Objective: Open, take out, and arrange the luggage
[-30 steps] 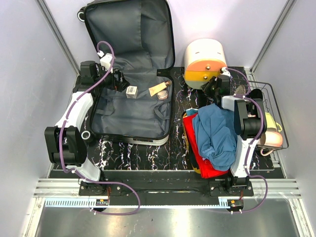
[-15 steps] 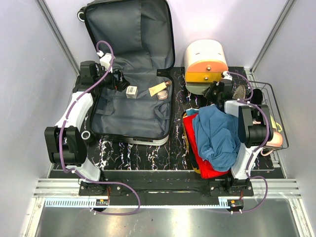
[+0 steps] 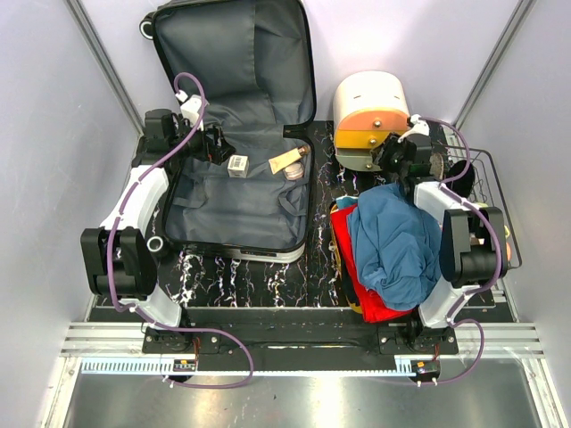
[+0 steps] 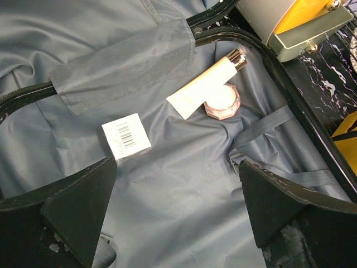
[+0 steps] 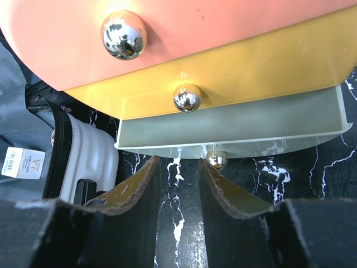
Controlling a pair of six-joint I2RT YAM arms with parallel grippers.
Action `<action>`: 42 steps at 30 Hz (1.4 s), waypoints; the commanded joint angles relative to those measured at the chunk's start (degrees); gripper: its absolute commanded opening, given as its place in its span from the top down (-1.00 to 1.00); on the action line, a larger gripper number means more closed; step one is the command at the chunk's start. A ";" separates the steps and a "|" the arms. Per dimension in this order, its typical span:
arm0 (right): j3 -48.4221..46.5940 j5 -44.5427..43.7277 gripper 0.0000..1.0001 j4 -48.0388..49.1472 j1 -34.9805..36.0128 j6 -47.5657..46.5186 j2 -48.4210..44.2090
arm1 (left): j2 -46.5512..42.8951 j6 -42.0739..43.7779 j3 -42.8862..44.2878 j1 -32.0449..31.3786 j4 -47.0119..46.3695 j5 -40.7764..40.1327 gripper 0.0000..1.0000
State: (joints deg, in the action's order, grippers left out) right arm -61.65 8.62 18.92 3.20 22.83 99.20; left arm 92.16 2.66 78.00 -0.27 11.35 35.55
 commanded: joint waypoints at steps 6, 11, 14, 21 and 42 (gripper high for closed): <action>-6.02 -3.87 0.38 0.24 -0.30 -6.04 3.01 | 1.97 -0.11 2.33 0.19 -3.62 2.24 -0.93; -9.71 -5.55 0.38 1.12 -0.39 -7.27 6.35 | 1.53 0.51 1.63 0.19 -3.45 1.89 -0.93; -11.65 -5.54 0.41 0.42 -0.30 -8.06 8.55 | 1.44 0.77 1.37 0.19 -3.36 1.45 -0.92; -14.55 -7.48 0.55 -3.08 -0.39 -11.40 13.03 | 1.71 0.86 1.46 0.19 -3.18 0.84 -0.92; -23.86 -7.22 1.00 -33.04 -1.00 -16.67 14.97 | 3.99 0.42 4.00 0.19 -2.74 0.57 -0.92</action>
State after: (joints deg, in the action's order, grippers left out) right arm -82.70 1.98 -2.48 2.92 8.93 113.49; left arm 95.64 2.72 78.54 -0.27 10.68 35.81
